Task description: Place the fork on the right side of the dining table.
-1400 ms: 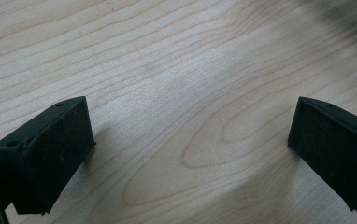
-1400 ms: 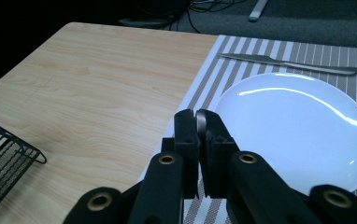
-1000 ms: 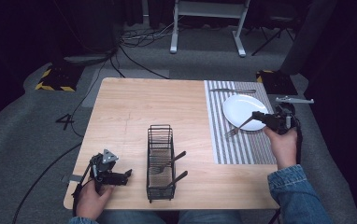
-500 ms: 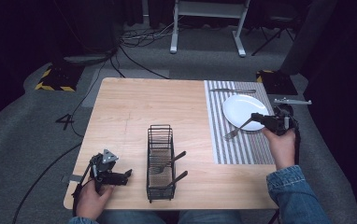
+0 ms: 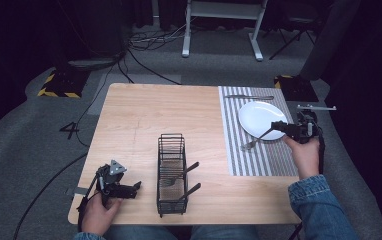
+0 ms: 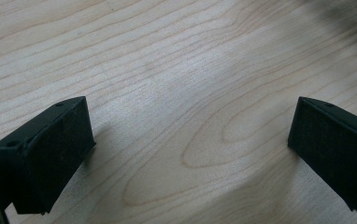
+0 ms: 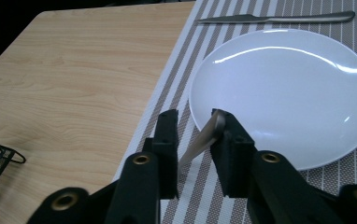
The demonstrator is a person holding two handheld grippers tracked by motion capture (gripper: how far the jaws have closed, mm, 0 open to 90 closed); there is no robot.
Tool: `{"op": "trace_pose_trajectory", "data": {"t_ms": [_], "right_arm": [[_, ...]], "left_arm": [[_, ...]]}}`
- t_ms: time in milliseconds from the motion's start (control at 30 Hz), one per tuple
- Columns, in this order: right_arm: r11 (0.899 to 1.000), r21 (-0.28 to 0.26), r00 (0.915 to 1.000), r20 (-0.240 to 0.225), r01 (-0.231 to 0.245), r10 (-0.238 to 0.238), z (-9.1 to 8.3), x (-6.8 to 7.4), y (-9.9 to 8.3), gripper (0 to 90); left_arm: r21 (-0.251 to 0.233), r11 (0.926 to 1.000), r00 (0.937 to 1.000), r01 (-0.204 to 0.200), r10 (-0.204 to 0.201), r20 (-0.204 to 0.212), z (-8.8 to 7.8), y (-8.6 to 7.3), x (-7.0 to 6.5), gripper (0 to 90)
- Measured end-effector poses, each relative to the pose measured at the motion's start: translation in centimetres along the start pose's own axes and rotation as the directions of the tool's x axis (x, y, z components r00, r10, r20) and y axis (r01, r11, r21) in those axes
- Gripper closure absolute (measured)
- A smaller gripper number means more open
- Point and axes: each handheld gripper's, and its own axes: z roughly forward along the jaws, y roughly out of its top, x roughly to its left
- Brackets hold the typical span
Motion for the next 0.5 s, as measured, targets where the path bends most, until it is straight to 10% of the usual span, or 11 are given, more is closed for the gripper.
{"op": "trace_pose_trajectory", "data": {"t_ms": [500], "right_arm": [[0.997,0.055,0.9975,0.058,-0.045,0.042,0.5,-2.8,-1.2,54.8]], "left_arm": [[0.0,1.0,1.0,0.0,0.0,0.0,0.0,0.0,0.0,0.2]]}}
